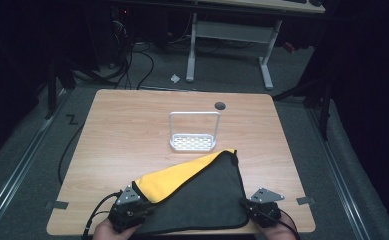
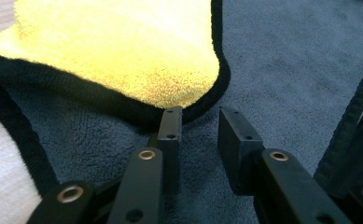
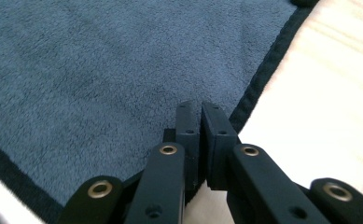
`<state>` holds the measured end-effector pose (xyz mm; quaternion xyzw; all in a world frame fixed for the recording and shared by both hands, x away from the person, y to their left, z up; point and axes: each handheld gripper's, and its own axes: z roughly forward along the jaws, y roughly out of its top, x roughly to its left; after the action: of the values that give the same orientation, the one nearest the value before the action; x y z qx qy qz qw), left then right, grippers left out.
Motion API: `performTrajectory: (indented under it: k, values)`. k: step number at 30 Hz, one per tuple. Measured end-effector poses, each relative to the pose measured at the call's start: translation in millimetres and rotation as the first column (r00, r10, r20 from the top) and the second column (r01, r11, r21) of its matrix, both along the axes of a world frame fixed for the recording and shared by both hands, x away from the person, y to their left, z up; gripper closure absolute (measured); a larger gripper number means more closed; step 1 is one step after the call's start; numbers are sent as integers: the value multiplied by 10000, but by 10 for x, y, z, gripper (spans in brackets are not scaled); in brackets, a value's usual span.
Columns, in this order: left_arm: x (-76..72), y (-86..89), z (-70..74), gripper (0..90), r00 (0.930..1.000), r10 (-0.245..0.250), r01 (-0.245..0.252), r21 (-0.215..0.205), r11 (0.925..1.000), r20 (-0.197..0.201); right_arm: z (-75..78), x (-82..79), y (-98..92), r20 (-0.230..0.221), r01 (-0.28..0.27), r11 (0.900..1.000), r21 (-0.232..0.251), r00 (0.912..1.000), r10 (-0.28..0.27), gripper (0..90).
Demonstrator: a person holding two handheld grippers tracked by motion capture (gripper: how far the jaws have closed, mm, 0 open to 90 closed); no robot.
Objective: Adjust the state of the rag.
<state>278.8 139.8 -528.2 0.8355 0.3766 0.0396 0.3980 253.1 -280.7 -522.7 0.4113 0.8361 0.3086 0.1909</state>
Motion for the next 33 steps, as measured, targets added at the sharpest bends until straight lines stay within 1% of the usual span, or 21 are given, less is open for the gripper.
performTrajectory:
  k: [2,3,6,7,11,12,13,14,16,17,18,19,20,21,22,23,24,26,29,31,33]
  values:
    - [55,-40,15,705,9995,-160,157,144,9998,254,41,3,11,309,-13,10000,84,9995,11,832]
    - [79,-54,18,748,9994,-155,149,190,9997,311,49,31,22,402,7,9999,108,9992,-11,832]
    - [177,-97,44,865,9977,-85,60,379,9993,665,37,118,82,451,-49,10000,-61,9990,52,833]
    - [177,-97,44,894,9977,-85,60,379,9993,665,30,134,104,434,-70,9999,-127,9990,76,833]
    - [167,-53,117,899,9934,319,-302,-172,9994,1105,11,122,160,536,-233,9987,-448,9982,257,833]
    - [148,-37,135,895,9928,269,-231,-335,9992,1170,0,115,164,524,-278,9983,-504,9982,304,833]
    - [125,-37,147,857,9920,181,-111,-568,9983,1247,-8,111,164,504,-320,9979,-554,9981,348,832]
    - [105,-52,152,784,9915,52,35,-670,9977,1296,-13,109,160,513,-335,9981,-511,9980,362,831]
    - [83,-120,134,591,9897,-10,58,-330,9994,1435,-12,116,147,501,-326,9985,-442,9981,348,822]
    - [84,-177,103,536,9872,-31,-12,266,9996,1596,-13,118,144,481,-327,9986,-424,9982,347,821]
    - [90,-222,71,511,9858,26,-172,853,9962,1679,-15,119,140,478,-346,9986,-404,9982,365,821]
    - [103,-258,44,507,9859,100,-335,1384,9898,1673,-15,118,139,487,-358,9985,-414,9981,378,820]
    - [112,-279,21,523,9863,108,-384,1655,9855,1643,-15,115,139,494,-371,9984,-429,9980,392,820]
    - [107,-282,21,590,9838,130,-450,1763,9833,1786,-15,112,139,504,-395,9982,-456,9979,418,820]
    - [110,-275,34,687,9842,138,-454,1770,9832,1763,-15,109,139,516,-395,9981,-465,9978,419,820]
    - [131,-258,64,789,9872,223,-482,1618,9856,1579,-15,108,138,517,-405,9981,-474,9977,429,820]
    - [150,-244,90,813,9888,236,-462,1520,9873,1474,-15,109,133,531,-427,9980,-466,9976,452,820]
    - [218,-192,204,827,9861,254,-480,1357,9896,1639,-17,110,129,509,-411,9982,-433,9978,432,820]
    - [487,-45,455,824,9825,724,-843,628,9945,1718,-17,116,126,512,-449,9979,-464,9976,473,820]
    - [805,78,572,818,9784,1369,-1390,25,9903,1551,-18,117,128,530,-472,9977,-485,9973,498,820]
    - [1090,156,605,810,9743,1800,-1802,-111,9836,1356,-19,114,127,510,-453,9979,-469,9976,477,820]
